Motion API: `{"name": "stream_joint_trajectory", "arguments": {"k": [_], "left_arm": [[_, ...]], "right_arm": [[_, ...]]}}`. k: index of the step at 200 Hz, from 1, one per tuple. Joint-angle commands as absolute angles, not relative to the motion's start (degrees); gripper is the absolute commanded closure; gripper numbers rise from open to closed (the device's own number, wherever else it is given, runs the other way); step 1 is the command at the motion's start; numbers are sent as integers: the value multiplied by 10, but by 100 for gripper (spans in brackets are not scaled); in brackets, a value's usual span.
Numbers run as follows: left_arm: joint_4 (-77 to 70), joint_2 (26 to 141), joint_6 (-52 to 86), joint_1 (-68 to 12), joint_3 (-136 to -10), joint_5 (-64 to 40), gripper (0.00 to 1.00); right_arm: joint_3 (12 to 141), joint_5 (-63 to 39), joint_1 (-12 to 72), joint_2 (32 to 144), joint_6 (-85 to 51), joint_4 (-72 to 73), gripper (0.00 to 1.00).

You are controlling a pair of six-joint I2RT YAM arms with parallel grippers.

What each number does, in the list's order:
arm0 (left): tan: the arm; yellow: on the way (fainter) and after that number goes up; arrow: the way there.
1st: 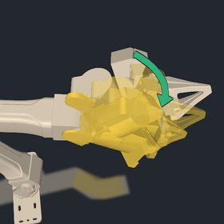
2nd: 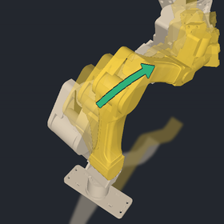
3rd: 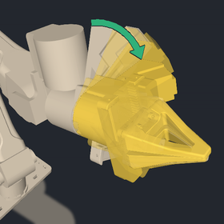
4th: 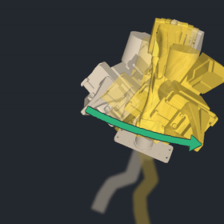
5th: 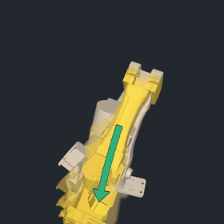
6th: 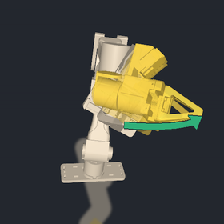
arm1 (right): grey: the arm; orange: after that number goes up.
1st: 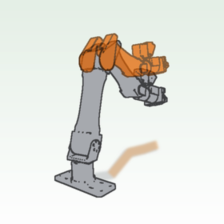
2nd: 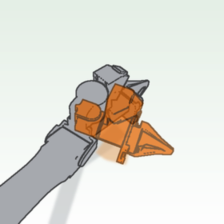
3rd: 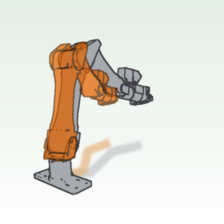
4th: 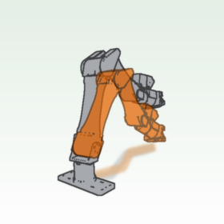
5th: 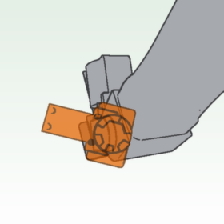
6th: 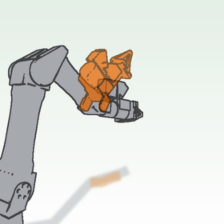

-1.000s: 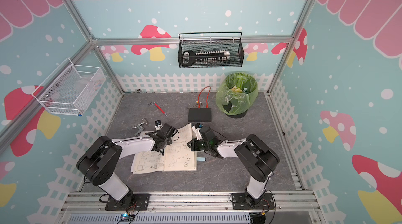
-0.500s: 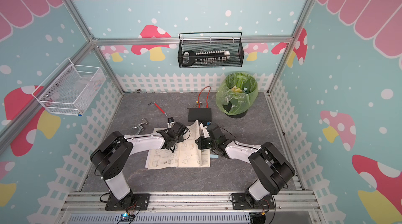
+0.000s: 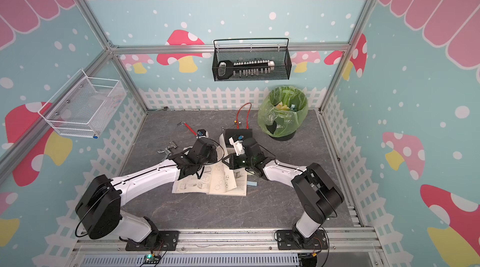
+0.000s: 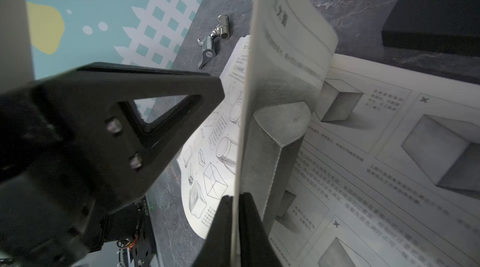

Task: Peel off the used sticky note
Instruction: Turn the page of the book at the center of the board.

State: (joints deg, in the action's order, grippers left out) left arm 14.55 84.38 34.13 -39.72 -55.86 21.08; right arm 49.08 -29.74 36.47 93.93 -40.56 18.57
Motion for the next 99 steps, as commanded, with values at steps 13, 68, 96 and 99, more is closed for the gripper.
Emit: {"name": "stream_joint_trajectory", "arguments": {"k": [13, 68, 96, 99], "left_arm": [[152, 795, 316, -392, -546, 207, 67], [153, 740, 317, -373, -515, 199, 52], [152, 699, 315, -372, -498, 197, 32], [152, 694, 315, -372, -496, 197, 31]], "right_arm": [[511, -327, 372, 961, -410, 221, 71], [549, -348, 386, 1007, -424, 242, 67], [591, -356, 399, 1034, -428, 240, 67], [596, -357, 400, 1038, -428, 239, 67]]}}
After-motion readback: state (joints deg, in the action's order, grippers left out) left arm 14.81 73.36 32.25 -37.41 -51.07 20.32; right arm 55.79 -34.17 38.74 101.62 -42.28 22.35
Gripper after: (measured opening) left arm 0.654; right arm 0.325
